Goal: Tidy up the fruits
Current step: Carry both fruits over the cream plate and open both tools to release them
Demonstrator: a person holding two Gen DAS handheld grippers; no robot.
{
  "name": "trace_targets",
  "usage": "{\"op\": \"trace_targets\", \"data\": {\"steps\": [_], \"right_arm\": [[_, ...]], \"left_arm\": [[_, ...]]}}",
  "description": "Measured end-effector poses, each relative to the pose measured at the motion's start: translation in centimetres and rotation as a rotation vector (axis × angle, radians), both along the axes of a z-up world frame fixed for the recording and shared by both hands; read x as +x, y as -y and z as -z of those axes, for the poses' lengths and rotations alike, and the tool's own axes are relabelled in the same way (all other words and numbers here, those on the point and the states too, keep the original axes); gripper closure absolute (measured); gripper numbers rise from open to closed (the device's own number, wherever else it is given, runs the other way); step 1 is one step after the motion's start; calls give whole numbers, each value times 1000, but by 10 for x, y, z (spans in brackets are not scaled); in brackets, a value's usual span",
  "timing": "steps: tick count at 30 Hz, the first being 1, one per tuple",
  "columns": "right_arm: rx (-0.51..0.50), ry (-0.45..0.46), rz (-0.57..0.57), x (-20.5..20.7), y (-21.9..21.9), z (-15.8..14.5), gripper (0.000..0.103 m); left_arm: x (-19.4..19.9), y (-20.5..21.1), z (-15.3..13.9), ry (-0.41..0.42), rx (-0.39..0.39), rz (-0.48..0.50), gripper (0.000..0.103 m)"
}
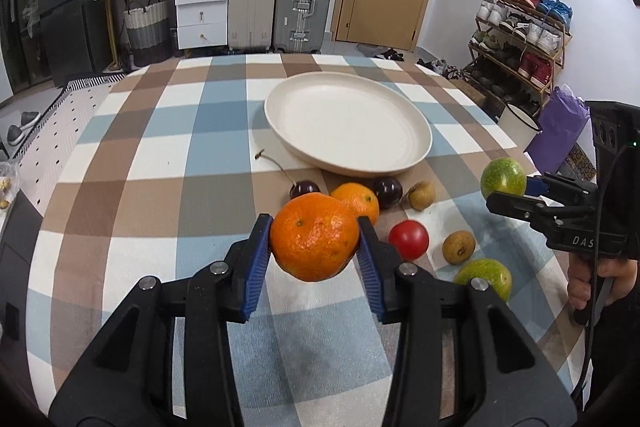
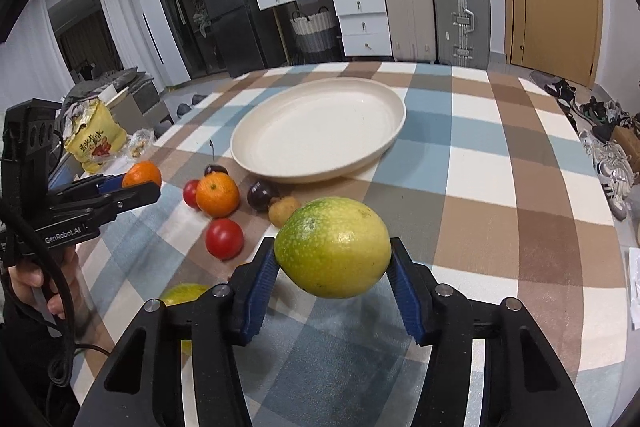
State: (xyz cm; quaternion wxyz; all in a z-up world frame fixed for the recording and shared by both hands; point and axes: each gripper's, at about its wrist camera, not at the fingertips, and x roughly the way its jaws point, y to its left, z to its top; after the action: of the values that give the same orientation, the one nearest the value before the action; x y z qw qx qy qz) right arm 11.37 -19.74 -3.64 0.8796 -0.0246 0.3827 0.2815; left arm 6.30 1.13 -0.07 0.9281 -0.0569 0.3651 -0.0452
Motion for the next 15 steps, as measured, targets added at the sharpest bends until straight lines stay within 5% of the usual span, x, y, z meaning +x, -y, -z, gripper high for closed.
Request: {"op": "trace_targets", "data": {"steps": [15], "right_arm": [[70, 86, -8, 15, -8, -33, 48]], "left_arm": [[34, 8, -26, 74, 13, 8, 64]]}}
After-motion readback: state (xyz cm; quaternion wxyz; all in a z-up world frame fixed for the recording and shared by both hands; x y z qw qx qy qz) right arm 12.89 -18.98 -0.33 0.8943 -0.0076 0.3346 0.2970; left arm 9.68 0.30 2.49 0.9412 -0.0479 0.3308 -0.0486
